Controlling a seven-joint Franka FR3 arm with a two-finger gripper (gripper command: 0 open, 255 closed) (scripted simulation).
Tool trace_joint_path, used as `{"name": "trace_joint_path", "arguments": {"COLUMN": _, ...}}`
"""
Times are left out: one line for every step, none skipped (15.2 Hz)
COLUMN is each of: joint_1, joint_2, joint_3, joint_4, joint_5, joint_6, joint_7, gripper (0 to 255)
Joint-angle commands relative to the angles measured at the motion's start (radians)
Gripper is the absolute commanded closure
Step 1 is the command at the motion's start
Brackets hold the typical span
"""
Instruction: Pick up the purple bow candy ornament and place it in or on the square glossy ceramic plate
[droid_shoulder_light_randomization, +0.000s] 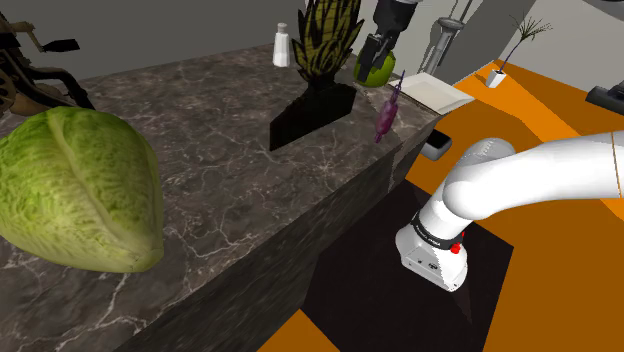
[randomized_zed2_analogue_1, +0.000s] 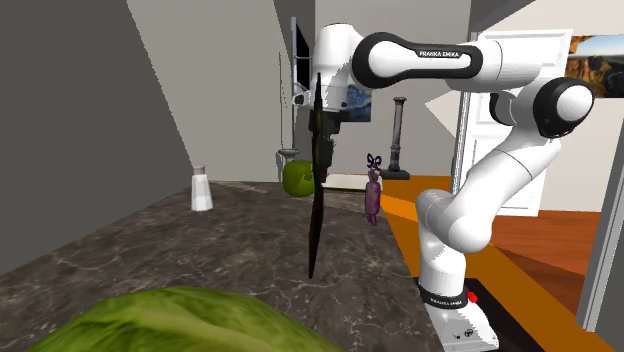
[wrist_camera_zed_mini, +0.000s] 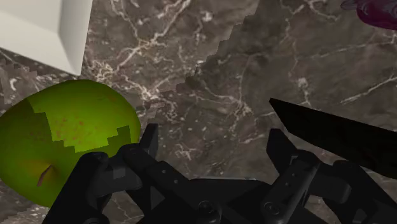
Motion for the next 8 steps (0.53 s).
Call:
{"name": "trace_joint_path", "arguments": {"joint_1": 0.0, "joint_2": 0.0, "joint_3": 0.0, "joint_4": 0.0, "joint_5": 0.0, "joint_6": 0.0, "joint_7": 0.0, "gripper": 0}}
{"name": "trace_joint_path", "arguments": {"joint_1": 0.008, "joint_2": -0.014, "joint_3": 0.018, "joint_4": 0.013, "joint_5": -0.001, "joint_6": -0.031, "joint_7": 0.006, "gripper": 0}}
{"name": "trace_joint_path", "arguments": {"joint_1": 0.017, "joint_2": -0.027, "joint_3": 0.036, "joint_4": 0.026, "joint_5": -0.001, "joint_6": -0.063, "joint_7": 0.012, "gripper": 0}}
{"name": "trace_joint_path", "arguments": {"joint_1": 0.025, "joint_2": -0.039, "joint_3": 0.054, "joint_4": 0.041, "joint_5": -0.001, "joint_6": -0.094, "joint_7": 0.018, "gripper": 0}}
{"name": "trace_joint_path", "arguments": {"joint_1": 0.033, "joint_2": -0.049, "joint_3": 0.072, "joint_4": 0.057, "joint_5": 0.0, "joint_6": -0.125, "joint_7": 0.024, "gripper": 0}}
{"name": "trace_joint_path", "arguments": {"joint_1": 0.042, "joint_2": -0.058, "joint_3": 0.09, "joint_4": 0.074, "joint_5": 0.001, "joint_6": -0.156, "joint_7": 0.029, "gripper": 0}}
{"name": "trace_joint_path", "arguments": {"joint_1": 0.05, "joint_2": -0.066, "joint_3": 0.108, "joint_4": 0.092, "joint_5": 0.002, "joint_6": -0.187, "joint_7": 0.034, "gripper": 0}}
{"name": "trace_joint_path", "arguments": {"joint_1": 0.058, "joint_2": -0.072, "joint_3": 0.126, "joint_4": 0.111, "joint_5": 0.003, "joint_6": -0.218, "joint_7": 0.039, "gripper": 0}}
